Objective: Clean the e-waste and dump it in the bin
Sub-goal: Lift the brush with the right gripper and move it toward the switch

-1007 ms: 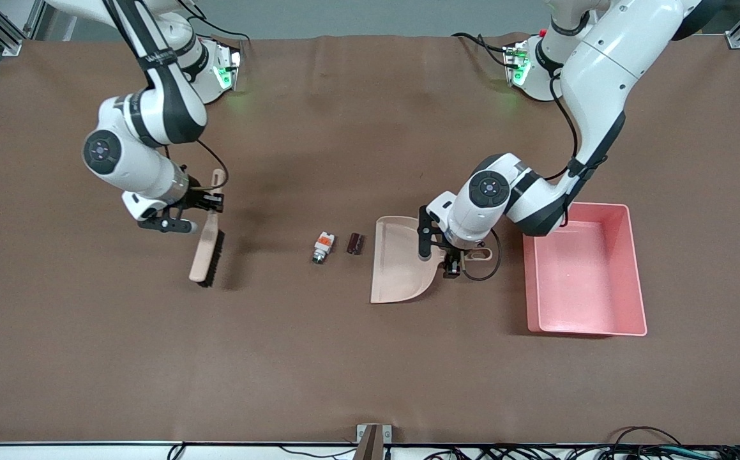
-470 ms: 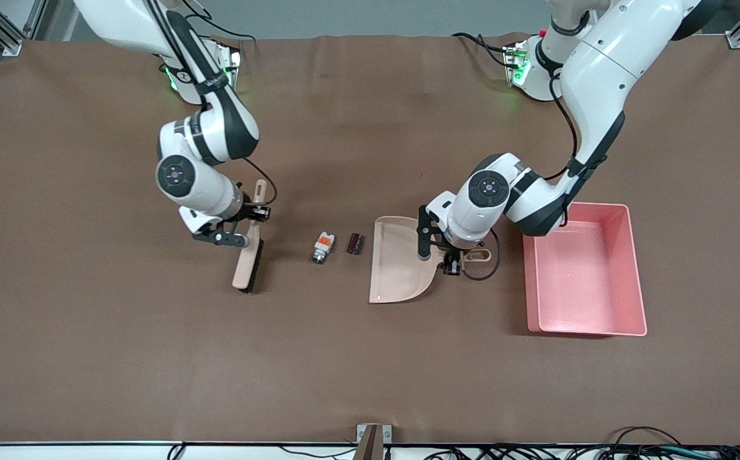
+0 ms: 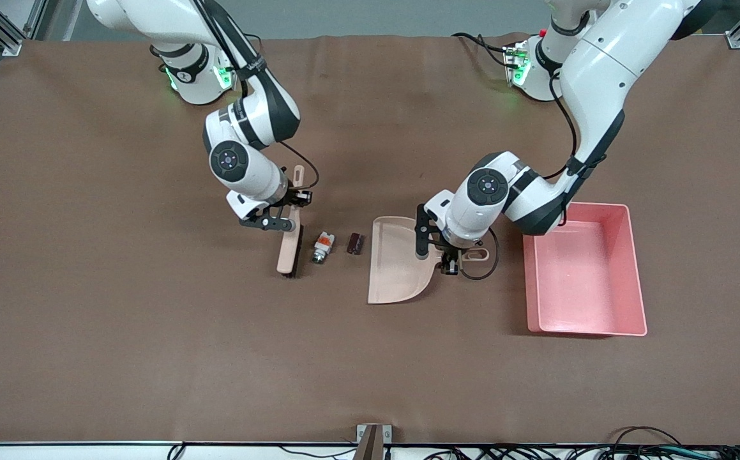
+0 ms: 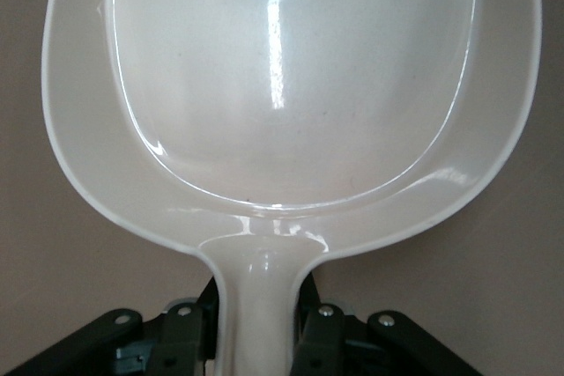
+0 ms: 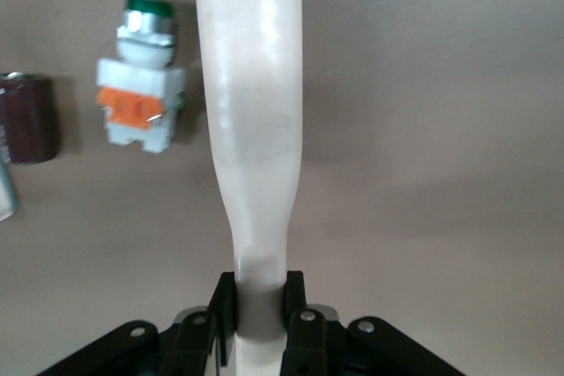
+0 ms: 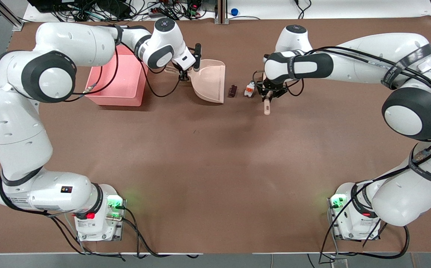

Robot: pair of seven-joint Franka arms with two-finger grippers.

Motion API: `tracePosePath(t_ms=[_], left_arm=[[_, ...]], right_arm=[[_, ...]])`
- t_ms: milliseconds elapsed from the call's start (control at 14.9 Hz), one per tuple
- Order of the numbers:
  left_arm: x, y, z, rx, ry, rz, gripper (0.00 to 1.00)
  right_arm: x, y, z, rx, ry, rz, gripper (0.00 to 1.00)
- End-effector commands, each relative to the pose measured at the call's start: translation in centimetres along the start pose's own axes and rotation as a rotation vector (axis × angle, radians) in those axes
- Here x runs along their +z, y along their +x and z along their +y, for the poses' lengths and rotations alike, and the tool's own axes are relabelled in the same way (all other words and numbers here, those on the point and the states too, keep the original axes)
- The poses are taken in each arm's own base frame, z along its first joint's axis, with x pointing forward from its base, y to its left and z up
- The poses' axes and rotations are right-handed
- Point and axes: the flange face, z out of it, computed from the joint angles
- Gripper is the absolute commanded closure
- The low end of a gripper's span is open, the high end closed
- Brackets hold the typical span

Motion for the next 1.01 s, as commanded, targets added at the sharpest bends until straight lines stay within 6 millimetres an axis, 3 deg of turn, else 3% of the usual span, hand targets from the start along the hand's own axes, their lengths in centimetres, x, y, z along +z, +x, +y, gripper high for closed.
tracePosePath(t_ms=[0,201,604,940], left_arm=[[-1.2,0.1,0.0,0.028,0.021,-0.001,0.66],[-0.9,0.1,0.3,0.028,0.014,-0.003,0.63],[-0.7,0.1,0.4,0.029,0.009,-0.004,0.6],[-0.6,0.1,0.4,0.03,0.008,-0.004,0.77]], right_arm=[[1.3,0.5,-2.9,0.04,0.01,0.007,1.0],[3.5,0.9,-5.3,0.067,-0.006,0.001,1.0],[4.6,0.1,-10.1,0.075,0.01,0.017,1.0],[4.6,-0.8,-14.2,0.088,0.081,-0.005,1.0]])
